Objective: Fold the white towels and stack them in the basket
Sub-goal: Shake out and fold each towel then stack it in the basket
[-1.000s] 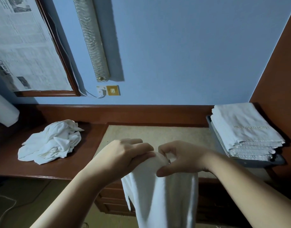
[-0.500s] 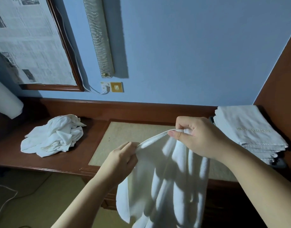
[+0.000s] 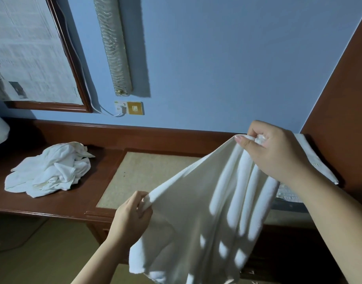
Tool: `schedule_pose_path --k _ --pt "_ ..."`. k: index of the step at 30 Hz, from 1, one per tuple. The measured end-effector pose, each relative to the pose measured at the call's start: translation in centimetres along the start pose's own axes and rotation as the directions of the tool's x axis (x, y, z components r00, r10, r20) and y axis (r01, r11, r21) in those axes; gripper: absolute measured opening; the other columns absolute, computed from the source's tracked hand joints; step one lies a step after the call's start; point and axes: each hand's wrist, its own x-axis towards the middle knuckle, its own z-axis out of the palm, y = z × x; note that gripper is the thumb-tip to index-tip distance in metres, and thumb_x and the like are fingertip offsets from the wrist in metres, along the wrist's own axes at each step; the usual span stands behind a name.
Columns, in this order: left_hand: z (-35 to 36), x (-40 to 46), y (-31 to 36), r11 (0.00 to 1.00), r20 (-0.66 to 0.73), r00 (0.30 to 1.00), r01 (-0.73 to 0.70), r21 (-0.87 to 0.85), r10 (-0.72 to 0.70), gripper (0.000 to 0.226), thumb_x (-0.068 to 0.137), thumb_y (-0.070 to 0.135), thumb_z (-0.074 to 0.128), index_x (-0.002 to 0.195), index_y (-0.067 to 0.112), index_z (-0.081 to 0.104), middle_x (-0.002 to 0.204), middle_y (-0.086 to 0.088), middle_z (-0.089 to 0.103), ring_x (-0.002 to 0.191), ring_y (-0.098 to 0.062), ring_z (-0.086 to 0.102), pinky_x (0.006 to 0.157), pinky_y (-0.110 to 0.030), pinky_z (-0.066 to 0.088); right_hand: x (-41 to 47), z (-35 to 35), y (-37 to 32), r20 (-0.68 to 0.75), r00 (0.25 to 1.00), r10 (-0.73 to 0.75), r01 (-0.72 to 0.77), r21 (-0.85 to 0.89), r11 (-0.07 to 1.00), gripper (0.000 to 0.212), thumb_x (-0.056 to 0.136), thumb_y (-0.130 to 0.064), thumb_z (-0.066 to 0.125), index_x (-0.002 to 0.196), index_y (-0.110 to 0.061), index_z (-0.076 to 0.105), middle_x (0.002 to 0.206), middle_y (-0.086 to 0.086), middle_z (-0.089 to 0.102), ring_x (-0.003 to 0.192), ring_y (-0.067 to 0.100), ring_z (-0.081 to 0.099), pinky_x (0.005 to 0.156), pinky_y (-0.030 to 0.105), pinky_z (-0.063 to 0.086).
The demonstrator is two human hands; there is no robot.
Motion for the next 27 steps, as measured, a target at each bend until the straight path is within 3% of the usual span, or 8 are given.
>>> schedule_pose_path --k 4,8,12,16,20,23,27 --pt "0.4 -0.8 -0.1 0.998 -0.103 0.993 0.05 -0.026 -0.052 0.034 0.079 0.011 0.084 0.096 0.031 0.063 0.091 0.02 0.068 0.073 0.003 0.066 0.064 -0.013 0.045 0.0 -0.5 1.0 -0.04 0.998 0.055 -0.057 -0.048 0.997 0.043 0.097 -0.04 0.069 0.073 -0.015 0.044 0.058 0.002 0.045 0.064 0.026 0.048 0.055 0.033 0.038" --pt "0.5 -0.3 0.5 0.993 -0.237 0.966 -0.088 0.074 0.103 0.013 0.09 0.011 0.079 0.098 0.019 0.074 0.087 0.016 0.072 0.07 0.009 0.063 0.064 -0.004 0.043 -0.2 -0.4 1.9 -0.055 0.994 0.089 -0.094 -0.083 0.992 0.043 0.097 -0.04 0.068 0.073 -0.015 0.043 0.06 0.002 0.046 0.063 0.026 0.046 0.055 0.033 0.038" --pt "0.5 0.6 1.5 0.997 -0.171 0.982 0.07 -0.04 -0.076 0.007 0.102 0.018 0.062 0.102 0.024 0.067 0.087 0.014 0.071 0.078 -0.003 0.066 0.065 -0.019 0.046 -0.3 0.2 2.4 -0.044 0.988 0.145 -0.149 -0.104 0.983 0.04 0.097 -0.044 0.067 0.076 -0.016 0.046 0.063 0.005 0.052 0.064 0.029 0.05 0.056 0.035 0.041" --pt "1.1 1.7 2.1 0.974 0.038 0.974 0.225 -0.025 -0.224 0.016 0.109 0.021 0.041 0.098 0.024 0.052 0.084 0.002 0.065 0.077 -0.017 0.062 0.062 -0.032 0.045 -0.5 0.9 2.6 -0.032 0.985 0.17 -0.173 -0.134 0.976 0.039 0.097 -0.044 0.067 0.077 -0.017 0.046 0.063 0.006 0.055 0.063 0.03 0.053 0.057 0.038 0.046" --pt "1.0 0.6 1.8 0.998 0.069 0.996 0.047 0.041 -0.05 0.01 0.108 0.029 0.045 0.098 0.028 0.047 0.084 0.009 0.062 0.078 -0.005 0.058 0.064 -0.029 0.041 -0.6 0.6 2.8 -0.078 0.976 0.203 -0.211 -0.116 0.971 0.039 0.098 -0.045 0.066 0.078 -0.017 0.047 0.067 0.004 0.057 0.065 0.025 0.053 0.058 0.035 0.044" --pt "0.4 0.3 0.2 0.991 0.119 0.987 -0.116 0.068 0.108 0.015 0.103 0.045 0.058 0.106 0.031 0.052 0.091 0.022 0.059 0.085 0.007 0.056 0.072 -0.016 0.042 -0.8 0.4 3.1 -0.083 0.967 0.242 -0.251 -0.123 0.96 0.04 0.097 -0.044 0.067 0.077 -0.017 0.045 0.065 0.003 0.055 0.064 0.022 0.051 0.056 0.032 0.038" --pt "-0.2 0.9 -2.5 0.955 0.096 0.961 -0.27 0.121 0.26 0.024 0.1 0.051 0.059 0.098 0.028 0.066 0.091 0.027 0.06 0.083 0.006 0.056 0.076 -0.01 0.043 -1.1 0.8 3.5 -0.075 0.954 0.289 -0.295 -0.106 0.949 0.042 0.097 -0.045 0.066 0.076 -0.017 0.044 0.065 0.004 0.053 0.064 0.023 0.051 0.057 0.032 0.038"
